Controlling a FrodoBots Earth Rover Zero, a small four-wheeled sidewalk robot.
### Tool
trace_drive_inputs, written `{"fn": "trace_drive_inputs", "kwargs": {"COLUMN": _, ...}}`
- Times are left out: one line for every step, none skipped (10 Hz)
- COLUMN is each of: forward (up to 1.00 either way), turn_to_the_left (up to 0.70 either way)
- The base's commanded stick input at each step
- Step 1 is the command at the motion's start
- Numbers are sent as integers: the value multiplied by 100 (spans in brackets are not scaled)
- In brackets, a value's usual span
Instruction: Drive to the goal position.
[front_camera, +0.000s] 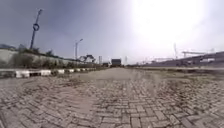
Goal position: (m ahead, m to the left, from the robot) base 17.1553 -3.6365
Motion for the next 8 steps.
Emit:
{"fn": "trace_drive_inputs", "kwargs": {"forward": 100, "turn_to_the_left": 0}}
{"fn": "trace_drive_inputs", "kwargs": {"forward": 100, "turn_to_the_left": 0}}
{"fn": "trace_drive_inputs", "kwargs": {"forward": 100, "turn_to_the_left": 0}}
{"fn": "trace_drive_inputs", "kwargs": {"forward": 100, "turn_to_the_left": 0}}
{"fn": "trace_drive_inputs", "kwargs": {"forward": 100, "turn_to_the_left": 0}}
{"fn": "trace_drive_inputs", "kwargs": {"forward": 100, "turn_to_the_left": 0}}
{"fn": "trace_drive_inputs", "kwargs": {"forward": 100, "turn_to_the_left": 0}}
{"fn": "trace_drive_inputs", "kwargs": {"forward": 100, "turn_to_the_left": 0}}
